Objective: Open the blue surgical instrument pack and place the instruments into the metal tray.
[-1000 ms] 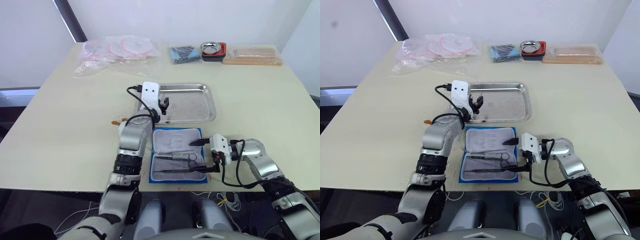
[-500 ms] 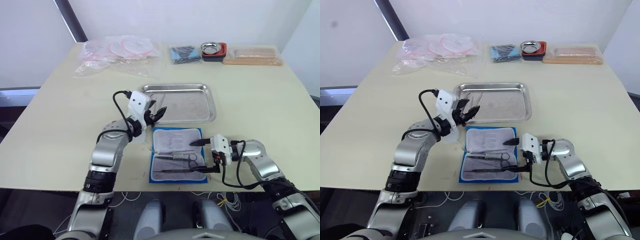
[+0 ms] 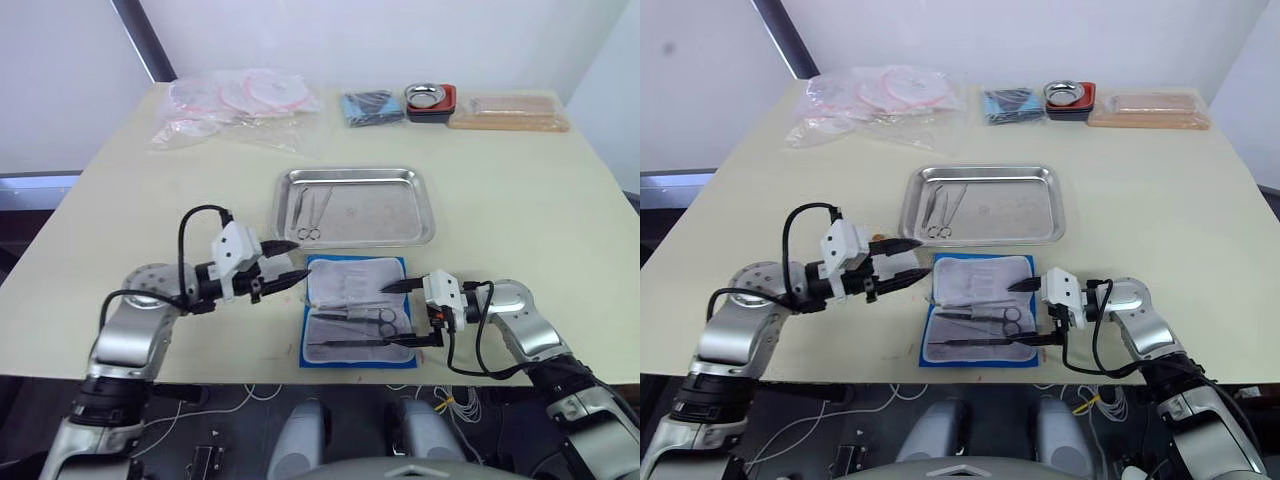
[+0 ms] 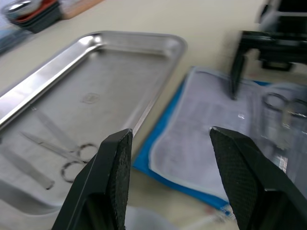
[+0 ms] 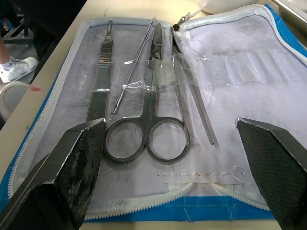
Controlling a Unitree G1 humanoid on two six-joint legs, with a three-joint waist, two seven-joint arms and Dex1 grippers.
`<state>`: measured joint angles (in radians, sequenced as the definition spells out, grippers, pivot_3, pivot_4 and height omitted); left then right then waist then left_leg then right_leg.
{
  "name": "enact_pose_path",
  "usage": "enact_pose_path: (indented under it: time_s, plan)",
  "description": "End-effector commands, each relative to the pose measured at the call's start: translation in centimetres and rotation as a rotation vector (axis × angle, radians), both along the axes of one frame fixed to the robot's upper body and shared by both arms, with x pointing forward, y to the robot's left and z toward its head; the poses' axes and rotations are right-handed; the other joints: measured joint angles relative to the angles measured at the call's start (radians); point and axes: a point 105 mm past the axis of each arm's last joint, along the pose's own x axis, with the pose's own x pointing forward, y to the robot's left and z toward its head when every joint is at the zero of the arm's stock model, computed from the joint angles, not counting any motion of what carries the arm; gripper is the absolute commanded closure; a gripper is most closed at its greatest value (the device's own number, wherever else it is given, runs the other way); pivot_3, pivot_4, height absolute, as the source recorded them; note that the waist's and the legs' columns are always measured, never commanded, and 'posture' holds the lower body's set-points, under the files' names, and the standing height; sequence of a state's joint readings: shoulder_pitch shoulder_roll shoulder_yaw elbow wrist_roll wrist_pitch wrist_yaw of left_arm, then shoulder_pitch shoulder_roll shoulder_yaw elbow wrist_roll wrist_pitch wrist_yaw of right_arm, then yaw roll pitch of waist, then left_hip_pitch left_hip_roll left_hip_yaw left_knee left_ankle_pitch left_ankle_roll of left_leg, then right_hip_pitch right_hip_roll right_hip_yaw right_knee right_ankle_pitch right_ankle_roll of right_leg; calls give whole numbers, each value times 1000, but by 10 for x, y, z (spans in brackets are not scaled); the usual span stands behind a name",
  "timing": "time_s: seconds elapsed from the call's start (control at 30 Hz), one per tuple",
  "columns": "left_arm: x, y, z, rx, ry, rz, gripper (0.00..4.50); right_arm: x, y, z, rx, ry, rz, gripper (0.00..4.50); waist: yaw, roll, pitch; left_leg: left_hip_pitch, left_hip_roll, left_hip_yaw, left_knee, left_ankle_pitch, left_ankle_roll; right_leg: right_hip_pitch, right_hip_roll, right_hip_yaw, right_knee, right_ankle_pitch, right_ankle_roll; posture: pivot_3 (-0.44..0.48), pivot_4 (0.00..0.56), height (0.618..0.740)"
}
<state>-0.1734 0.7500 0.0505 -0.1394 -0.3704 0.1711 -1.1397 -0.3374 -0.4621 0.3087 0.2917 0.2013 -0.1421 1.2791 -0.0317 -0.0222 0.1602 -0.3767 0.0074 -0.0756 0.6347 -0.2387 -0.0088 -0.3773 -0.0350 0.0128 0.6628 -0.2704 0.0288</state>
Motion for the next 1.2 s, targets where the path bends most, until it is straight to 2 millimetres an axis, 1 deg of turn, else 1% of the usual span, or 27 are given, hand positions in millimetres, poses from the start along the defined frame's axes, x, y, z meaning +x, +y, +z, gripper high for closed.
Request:
enact_pose_path:
  time_s: [0.03,0.07,0.1,0.13,0.23,0.37,0.53,0.6,0.73,0.93,1.03,1.07,1.1,1.13,1.17,1.2]
  plan:
    - [-15,9,9,62,-48,-114,1257,-15,-17,-45,-151,144,-20,0,0,1,1,0,0,0,0,0,0,0,0,0,0,0,0,0,150,740]
    - [-18,11,10,76,-51,-139,911,-15,-17,-45,-151,144,-20,0,0,1,1,0,0,0,0,0,0,0,0,0,0,-1,-1,0,150,740]
    - [-21,13,11,77,-46,-156,434,-14,-17,-45,-151,144,-19,0,1,1,1,0,0,0,0,0,0,0,0,0,0,-1,-3,0,150,740]
    - [-24,15,13,79,-34,-181,48,-14,-18,-45,-152,144,-18,0,2,1,1,0,1,0,0,0,0,0,0,0,0,-2,-3,0,150,740]
    - [-36,24,16,105,4,-260,48,-15,-18,-45,-154,144,-15,0,2,1,1,0,1,0,0,0,0,0,0,0,0,-2,-4,0,150,740]
    - [-46,32,24,112,34,-326,48,-14,-19,-45,-156,145,-16,0,2,2,1,0,1,1,0,0,0,0,0,0,0,-2,-4,0,150,740]
    - [-46,37,35,116,33,-356,48,-14,-20,-45,-157,146,-17,0,3,2,2,0,2,1,0,0,0,0,0,0,0,-3,-1,0,150,740]
    - [-43,36,38,116,18,-352,48,-14,-19,-45,-155,146,-17,0,5,2,2,0,2,1,0,0,0,0,1,0,0,-3,-1,0,150,740]
    - [-39,30,35,125,2,-360,48,-14,-17,-45,-150,144,-19,0,5,2,1,0,2,1,0,0,0,-1,1,0,0,-2,1,0,150,740]
    - [-26,13,21,165,-18,-346,48,-15,-17,-45,-148,145,-24,0,8,2,1,0,2,1,0,0,0,0,1,0,0,-2,2,0,150,740]
    - [-22,2,12,162,6,-368,48,-14,-16,-45,-146,144,-25,0,13,2,1,0,2,2,0,0,0,0,2,0,0,-2,2,0,150,740]
    - [-21,-1,10,160,9,-374,585,-13,-16,-44,-145,143,-25,0,13,2,1,0,2,2,0,0,0,0,3,0,0,-1,2,0,150,740]
    - [-18,-5,7,164,9,-375,897,-13,-15,-44,-144,142,-25,0,13,2,1,0,2,2,0,0,0,0,3,0,0,-1,2,0,150,740]
    - [-16,-9,3,173,5,-381,1584,-13,-15,-44,-143,142,-25,0,13,2,1,0,2,2,0,0,0,-1,3,0,0,-1,2,0,150,740]
    - [-14,-12,-1,184,6,-379,1999,-13,-15,-44,-143,141,-25,0,13,2,1,0,2,2,0,0,0,-1,4,0,0,-1,1,0,150,740]
    - [-11,-15,-5,193,8,-371,2117,-13,-15,-44,-143,140,-25,0,14,2,1,0,1,2,0,0,0,-1,4,0,0,-1,1,0,150,740]
